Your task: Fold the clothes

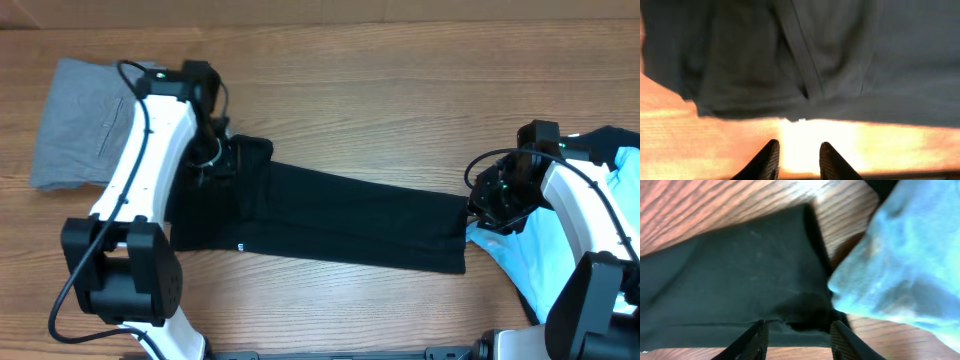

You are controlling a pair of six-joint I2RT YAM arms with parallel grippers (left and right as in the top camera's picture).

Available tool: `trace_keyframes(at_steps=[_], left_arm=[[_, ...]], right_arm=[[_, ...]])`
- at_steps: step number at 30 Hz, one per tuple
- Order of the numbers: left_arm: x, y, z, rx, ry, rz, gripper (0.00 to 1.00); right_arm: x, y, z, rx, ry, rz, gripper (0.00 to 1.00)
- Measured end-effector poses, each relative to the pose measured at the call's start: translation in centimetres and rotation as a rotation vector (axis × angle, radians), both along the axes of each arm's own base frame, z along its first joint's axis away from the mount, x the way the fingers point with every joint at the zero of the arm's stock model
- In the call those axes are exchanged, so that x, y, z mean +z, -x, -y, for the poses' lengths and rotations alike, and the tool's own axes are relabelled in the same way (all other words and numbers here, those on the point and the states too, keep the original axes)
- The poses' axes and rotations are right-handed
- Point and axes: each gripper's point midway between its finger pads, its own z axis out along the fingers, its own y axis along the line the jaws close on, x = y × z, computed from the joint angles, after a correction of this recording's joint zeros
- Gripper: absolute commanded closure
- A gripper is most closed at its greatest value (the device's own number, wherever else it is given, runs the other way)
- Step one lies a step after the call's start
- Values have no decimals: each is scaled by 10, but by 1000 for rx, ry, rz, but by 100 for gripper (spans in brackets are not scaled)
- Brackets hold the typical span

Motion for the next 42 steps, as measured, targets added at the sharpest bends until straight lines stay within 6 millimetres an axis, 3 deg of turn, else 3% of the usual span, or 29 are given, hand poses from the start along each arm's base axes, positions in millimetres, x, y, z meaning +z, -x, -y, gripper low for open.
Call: trace_keyframes(at_steps=[2, 6, 10, 16, 19, 22, 27, 30, 32, 35, 40, 42], left_arm=[[-2, -28, -5, 22, 8, 109, 49], [-13, -54, -7, 33, 15, 223, 50], [-43, -54, -5, 37, 24, 226, 58], [-77, -42, -5, 41, 23, 171, 60], [-79, -49, -5, 41, 26, 200, 71], [-78, -56, -4, 42, 31, 230, 95], [-77, -60, -1, 45, 48, 245, 96], [-77, -51, 2, 46, 64, 209, 94], [-77, -40, 1, 47, 63, 160, 68], [-77, -41, 1, 46, 62, 165, 57], [-81, -62, 2, 59, 70, 256, 67], [-88, -60, 2, 69, 71, 256, 82]], right_arm=[[1, -4, -2, 4, -12, 21, 55], [1, -9, -2, 7, -17, 40, 55], [1, -9, -3, 10, -23, 43, 55], [1, -11, -3, 11, -23, 51, 55], [1, -11, -4, 10, -30, 52, 55], [2, -11, -5, 11, -33, 53, 55], [2, -12, -6, 9, -41, 54, 55], [2, -12, -6, 10, -41, 55, 55], [2, -12, -6, 10, -43, 54, 55], [2, -12, -7, 10, -47, 55, 55], [2, -12, -7, 10, -48, 55, 55], [2, -12, -7, 10, -48, 54, 55]])
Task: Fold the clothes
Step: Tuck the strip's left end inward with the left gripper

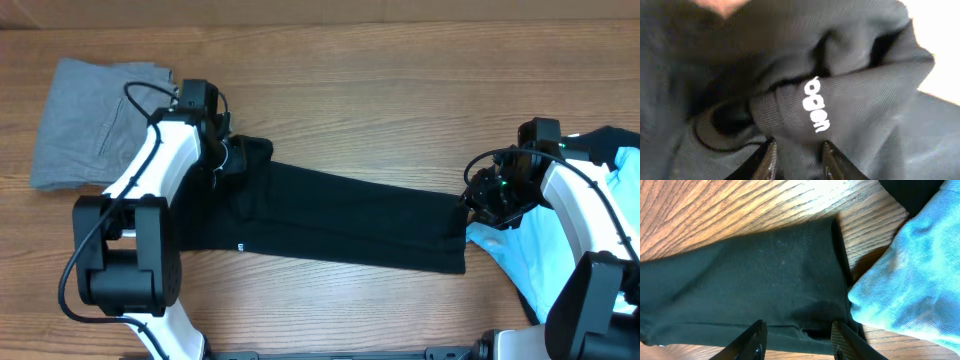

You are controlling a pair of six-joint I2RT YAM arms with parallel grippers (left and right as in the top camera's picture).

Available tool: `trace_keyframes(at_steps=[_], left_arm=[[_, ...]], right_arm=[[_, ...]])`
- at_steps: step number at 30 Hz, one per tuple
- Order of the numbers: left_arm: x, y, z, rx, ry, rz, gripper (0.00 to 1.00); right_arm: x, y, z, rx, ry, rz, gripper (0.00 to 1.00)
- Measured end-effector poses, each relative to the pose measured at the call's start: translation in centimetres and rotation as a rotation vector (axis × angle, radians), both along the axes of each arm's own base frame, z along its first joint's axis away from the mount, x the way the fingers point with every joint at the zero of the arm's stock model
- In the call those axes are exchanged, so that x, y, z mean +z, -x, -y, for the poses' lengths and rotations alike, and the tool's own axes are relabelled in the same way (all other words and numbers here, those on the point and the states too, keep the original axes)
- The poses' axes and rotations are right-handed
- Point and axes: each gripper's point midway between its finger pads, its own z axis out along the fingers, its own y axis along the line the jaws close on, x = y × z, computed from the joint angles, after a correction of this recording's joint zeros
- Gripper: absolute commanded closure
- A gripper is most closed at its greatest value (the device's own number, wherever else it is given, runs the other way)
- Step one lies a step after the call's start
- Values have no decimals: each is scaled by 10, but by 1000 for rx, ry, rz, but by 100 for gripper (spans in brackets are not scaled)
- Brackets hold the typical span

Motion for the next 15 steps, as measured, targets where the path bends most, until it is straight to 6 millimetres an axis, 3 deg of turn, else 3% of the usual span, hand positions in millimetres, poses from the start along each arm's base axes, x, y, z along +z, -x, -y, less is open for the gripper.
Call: trace_keyframes(at_steps=[2, 9, 13, 15], left_arm=[[-6, 6, 0, 4, 0, -19, 95], [-9, 22, -2, 7, -5, -80, 96], [6, 27, -4, 7, -16, -124, 96], [26, 20, -4, 8, -18, -117, 96]], right_arm=[[0, 0, 0, 1, 0, 1, 55], [0, 0, 0, 2, 0, 1, 55], [0, 0, 0, 3, 0, 0, 55], [0, 1, 0, 2, -1, -3, 55]])
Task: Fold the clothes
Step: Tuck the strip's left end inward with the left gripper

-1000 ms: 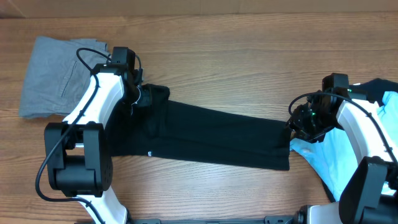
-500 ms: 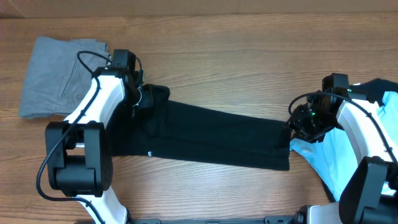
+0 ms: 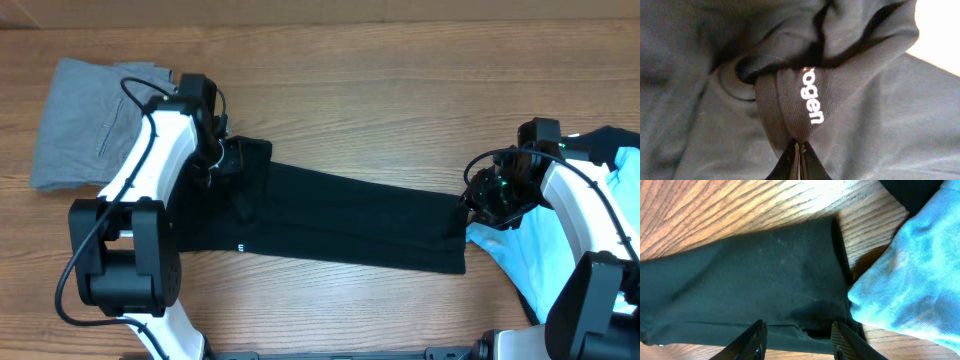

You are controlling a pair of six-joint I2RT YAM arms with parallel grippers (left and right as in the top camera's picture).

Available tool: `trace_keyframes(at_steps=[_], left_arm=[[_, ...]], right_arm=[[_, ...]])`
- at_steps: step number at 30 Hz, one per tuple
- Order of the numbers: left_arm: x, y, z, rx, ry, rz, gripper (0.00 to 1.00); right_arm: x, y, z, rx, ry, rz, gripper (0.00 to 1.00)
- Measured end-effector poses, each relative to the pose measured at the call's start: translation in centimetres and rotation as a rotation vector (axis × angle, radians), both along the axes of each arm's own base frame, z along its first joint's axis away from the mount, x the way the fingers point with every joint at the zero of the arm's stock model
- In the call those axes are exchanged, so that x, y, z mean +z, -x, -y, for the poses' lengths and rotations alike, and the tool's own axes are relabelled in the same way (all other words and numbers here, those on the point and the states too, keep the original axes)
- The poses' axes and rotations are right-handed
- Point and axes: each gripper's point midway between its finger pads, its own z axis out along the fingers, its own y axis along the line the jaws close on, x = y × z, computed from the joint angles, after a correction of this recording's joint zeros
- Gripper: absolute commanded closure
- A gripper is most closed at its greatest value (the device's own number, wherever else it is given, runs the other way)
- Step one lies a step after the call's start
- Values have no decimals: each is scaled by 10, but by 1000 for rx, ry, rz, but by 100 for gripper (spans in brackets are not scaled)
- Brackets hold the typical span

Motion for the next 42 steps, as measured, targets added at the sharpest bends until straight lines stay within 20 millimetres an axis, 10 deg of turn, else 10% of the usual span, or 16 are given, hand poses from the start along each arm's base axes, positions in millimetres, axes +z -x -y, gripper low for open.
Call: trace_keyframes(at_steps=[16, 19, 25, 32, 42], left_arm=[[41, 93, -36, 121, -229, -396, 95], [41, 95, -42, 143, -265, -399, 67], [33, 100, -51, 182, -315, -410, 63], [25, 67, -43, 189, -254, -275, 66], [40, -40, 0, -113, -97, 172, 49]], right_arm=[[0, 1, 0, 1, -1, -4, 55], [0, 1, 0, 1, -1, -3, 55], [0, 1, 0, 0, 0, -3, 55], [0, -1, 0, 1, 1, 5, 54], [0, -3, 0, 0, 2, 12, 54]])
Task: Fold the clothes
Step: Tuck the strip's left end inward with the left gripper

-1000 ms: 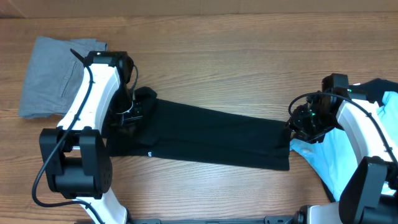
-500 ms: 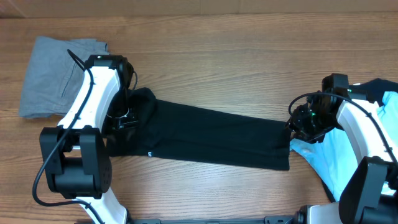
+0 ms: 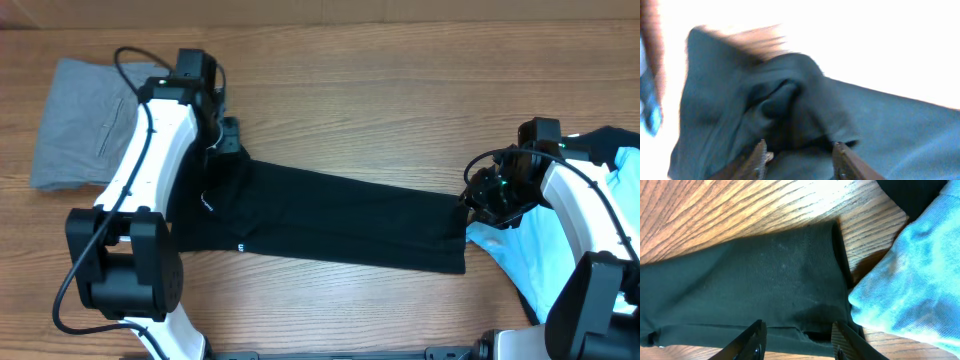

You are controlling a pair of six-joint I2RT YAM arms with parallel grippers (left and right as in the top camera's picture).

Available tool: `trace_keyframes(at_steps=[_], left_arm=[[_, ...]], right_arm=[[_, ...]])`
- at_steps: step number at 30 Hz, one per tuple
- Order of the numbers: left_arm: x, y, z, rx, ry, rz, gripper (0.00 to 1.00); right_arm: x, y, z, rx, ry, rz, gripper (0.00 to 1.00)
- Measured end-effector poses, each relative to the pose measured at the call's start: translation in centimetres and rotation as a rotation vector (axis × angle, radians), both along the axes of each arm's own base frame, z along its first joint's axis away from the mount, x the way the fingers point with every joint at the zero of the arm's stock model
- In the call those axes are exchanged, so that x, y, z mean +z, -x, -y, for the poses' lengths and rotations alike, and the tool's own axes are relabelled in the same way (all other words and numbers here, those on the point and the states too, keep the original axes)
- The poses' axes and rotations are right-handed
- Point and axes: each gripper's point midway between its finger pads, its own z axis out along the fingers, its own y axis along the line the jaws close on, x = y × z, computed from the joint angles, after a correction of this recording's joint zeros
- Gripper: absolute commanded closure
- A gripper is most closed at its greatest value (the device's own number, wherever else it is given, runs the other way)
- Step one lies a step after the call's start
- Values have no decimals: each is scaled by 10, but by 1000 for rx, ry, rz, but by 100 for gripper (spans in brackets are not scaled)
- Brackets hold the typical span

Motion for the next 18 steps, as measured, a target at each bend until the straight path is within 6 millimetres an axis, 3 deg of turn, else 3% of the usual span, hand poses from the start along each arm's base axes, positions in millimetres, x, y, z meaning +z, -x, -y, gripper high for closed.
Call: trace_keyframes(at_steps=[5, 6, 7, 8, 15, 18], left_arm=[[-15, 12, 26, -221, 2, -18, 46], [-22, 16, 27, -241, -3, -27, 57], [-35, 23, 23, -255, -20, -47, 91], [-43, 26, 19, -255, -31, -57, 96], [-51, 56, -27, -10, -46, -197, 96], [-45, 61, -50, 95, -41, -210, 88]], right_arm=[[0, 0, 0, 0, 0, 0, 53], [0, 0, 0, 0, 0, 0, 53], [0, 0, 0, 0, 0, 0, 53], [0, 0, 0, 0, 0, 0, 54], [0, 2, 0, 1, -2, -9, 53], [0, 1, 0, 0, -2, -5, 53]])
